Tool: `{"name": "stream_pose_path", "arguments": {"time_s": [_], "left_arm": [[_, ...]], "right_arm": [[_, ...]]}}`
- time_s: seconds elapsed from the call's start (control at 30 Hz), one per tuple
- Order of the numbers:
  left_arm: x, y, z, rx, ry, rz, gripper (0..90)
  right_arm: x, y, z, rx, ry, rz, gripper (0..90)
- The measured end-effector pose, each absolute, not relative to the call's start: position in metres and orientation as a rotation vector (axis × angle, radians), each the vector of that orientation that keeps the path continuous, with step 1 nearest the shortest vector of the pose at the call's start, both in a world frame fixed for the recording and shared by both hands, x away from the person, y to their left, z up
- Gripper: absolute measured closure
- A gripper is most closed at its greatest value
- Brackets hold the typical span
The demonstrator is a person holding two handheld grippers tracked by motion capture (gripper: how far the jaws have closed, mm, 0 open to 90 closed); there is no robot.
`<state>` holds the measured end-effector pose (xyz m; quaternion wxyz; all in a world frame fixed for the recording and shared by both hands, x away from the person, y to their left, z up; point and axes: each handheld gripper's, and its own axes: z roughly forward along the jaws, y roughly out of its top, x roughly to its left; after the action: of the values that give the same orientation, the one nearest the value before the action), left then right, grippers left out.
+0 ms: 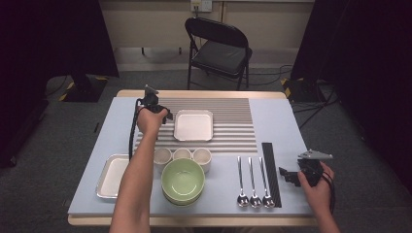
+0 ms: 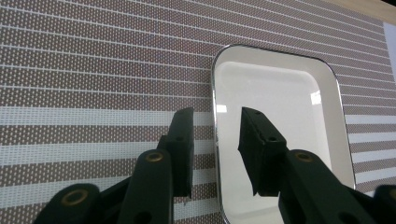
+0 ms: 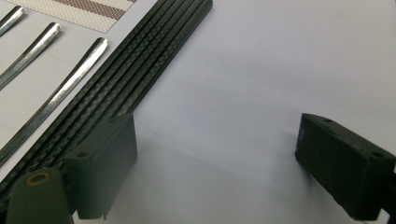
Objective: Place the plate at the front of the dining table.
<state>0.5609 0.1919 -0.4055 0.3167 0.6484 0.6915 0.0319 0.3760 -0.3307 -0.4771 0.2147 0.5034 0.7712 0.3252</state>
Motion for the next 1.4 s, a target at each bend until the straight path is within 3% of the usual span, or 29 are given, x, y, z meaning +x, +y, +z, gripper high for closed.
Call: {"name": "stream_pose_path", "arguments": {"time_s": [0.47,0.8,1.07,1.4], "left_arm": [[0.553,0.196,-0.396,1.72,1.768,0.105,53.0],[0.551,0.198,-0.394,1.721,1.761,0.102,49.7],[0.55,0.199,-0.395,1.721,1.773,0.109,37.7],[0.548,0.202,-0.397,1.754,1.757,0.126,29.9]], "right_arm": [[0.376,-0.331,-0.477,1.396,2.139,0.901,11.6],[0.376,-0.331,-0.477,1.395,2.137,0.899,11.6],[0.376,-0.331,-0.477,1.395,2.137,0.899,11.6],[0.376,-0.331,-0.477,1.395,2.137,0.899,11.6]]}}
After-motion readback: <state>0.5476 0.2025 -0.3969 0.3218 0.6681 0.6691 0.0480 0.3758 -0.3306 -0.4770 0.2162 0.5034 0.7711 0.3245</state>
